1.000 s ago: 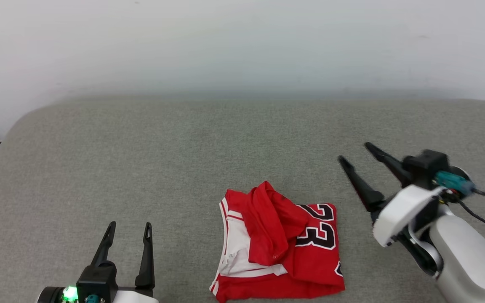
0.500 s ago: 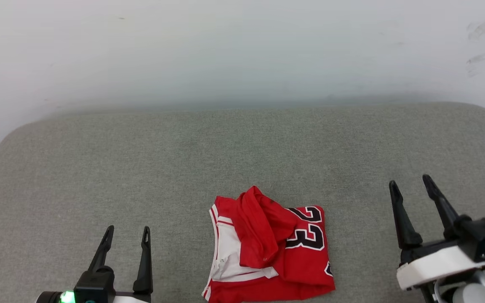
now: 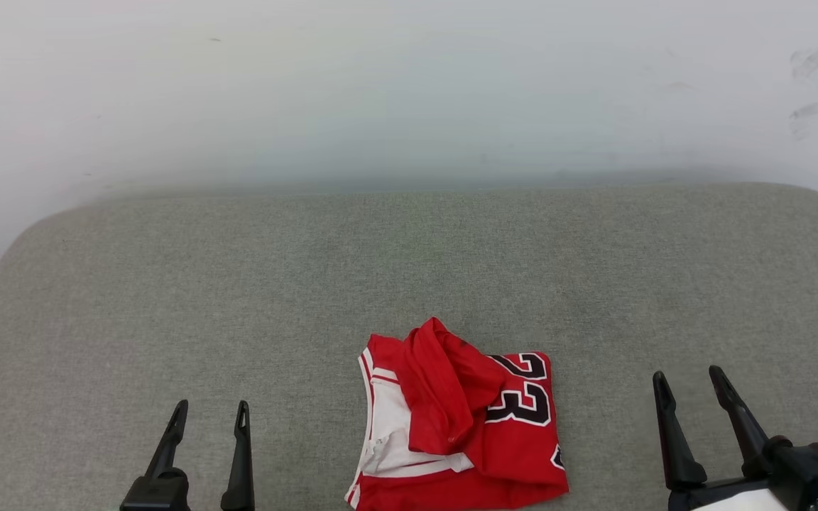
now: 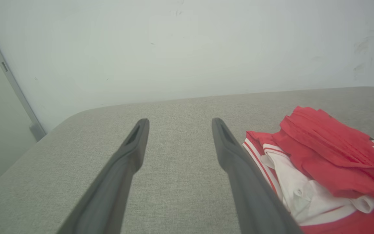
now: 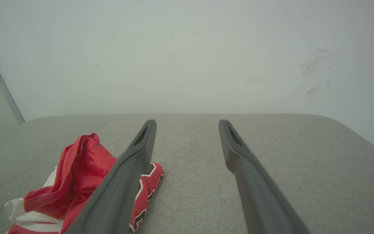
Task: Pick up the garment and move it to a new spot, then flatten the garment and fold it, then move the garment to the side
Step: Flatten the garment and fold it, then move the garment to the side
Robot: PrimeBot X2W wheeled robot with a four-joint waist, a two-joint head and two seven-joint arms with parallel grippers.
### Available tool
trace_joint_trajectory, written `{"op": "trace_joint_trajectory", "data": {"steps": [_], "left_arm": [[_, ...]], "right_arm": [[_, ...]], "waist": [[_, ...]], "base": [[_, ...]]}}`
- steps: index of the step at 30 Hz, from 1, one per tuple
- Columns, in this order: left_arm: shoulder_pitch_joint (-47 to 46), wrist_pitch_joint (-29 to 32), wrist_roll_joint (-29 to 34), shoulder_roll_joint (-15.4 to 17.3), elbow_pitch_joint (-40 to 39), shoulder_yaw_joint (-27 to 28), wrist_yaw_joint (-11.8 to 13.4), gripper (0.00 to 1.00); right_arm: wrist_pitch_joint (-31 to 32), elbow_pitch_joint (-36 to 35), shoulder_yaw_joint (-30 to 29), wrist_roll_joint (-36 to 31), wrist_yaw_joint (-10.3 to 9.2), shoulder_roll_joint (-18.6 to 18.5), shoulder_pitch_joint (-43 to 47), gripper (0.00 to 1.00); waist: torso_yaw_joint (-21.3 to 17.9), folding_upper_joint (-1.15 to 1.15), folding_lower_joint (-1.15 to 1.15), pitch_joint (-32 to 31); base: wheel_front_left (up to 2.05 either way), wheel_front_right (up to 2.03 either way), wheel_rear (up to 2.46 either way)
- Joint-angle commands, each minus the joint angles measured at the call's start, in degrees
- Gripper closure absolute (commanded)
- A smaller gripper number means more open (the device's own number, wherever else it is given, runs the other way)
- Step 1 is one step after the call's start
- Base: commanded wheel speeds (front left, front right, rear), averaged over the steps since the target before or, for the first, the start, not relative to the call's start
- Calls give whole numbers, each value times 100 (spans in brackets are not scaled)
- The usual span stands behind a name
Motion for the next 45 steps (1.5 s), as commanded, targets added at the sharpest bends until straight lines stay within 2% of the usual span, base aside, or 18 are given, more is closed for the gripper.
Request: {"op": "trace_joint_trajectory", "data": {"steps": [1, 14, 20, 27, 29, 30, 37, 41, 45], "left_arm": [[41, -13, -16, 3, -29, -2, 13, 0], [80, -13, -50, -10, -13, 8, -16, 0], [58, -13, -49, -17, 15, -3, -10, 0], [-57, -13, -49, -39, 53, -54, -19, 0], [-96, -13, -42, -43, 68, -81, -32, 0], [-129, -13, -41, -46, 82, -101, -37, 0], [-226, -13, -53, -64, 105, -149, -59, 0], [-252, -13, -75, -76, 108, -153, -47, 0], [-340, -13, -84, -90, 90, -184, -51, 0]], "right_arm": [[30, -23, 26, 2, -5, 39, 106, 0], [2, 102, 75, 17, -5, 61, 197, 0], [35, 52, 37, -90, -5, 61, -83, 0], [357, -182, -121, 271, -5, -413, -1130, 0], [640, -202, -54, 485, -5, -602, -1491, 0], [1007, -206, 82, 692, -5, -848, -1849, 0], [3169, 140, 996, 1857, -5, -1647, -2661, 0], [4287, 446, 1486, 2556, -5, -1951, -2786, 0], [4898, 766, 1766, 2998, -4, -2037, -2817, 0]], "waist": [[18, 0, 0, -3], [80, 0, 0, 25], [122, 0, 0, 45], [204, 0, 0, 106], [243, 0, 0, 128], [285, 0, 0, 153], [421, 0, 0, 241], [484, 0, 0, 321], [550, 0, 0, 441]], "base": [[0, 0, 0], [0, 0, 0], [0, 0, 0], [0, 0, 0], [0, 0, 0], [0, 0, 0], [0, 0, 0], [0, 0, 0], [0, 0, 0]]}}
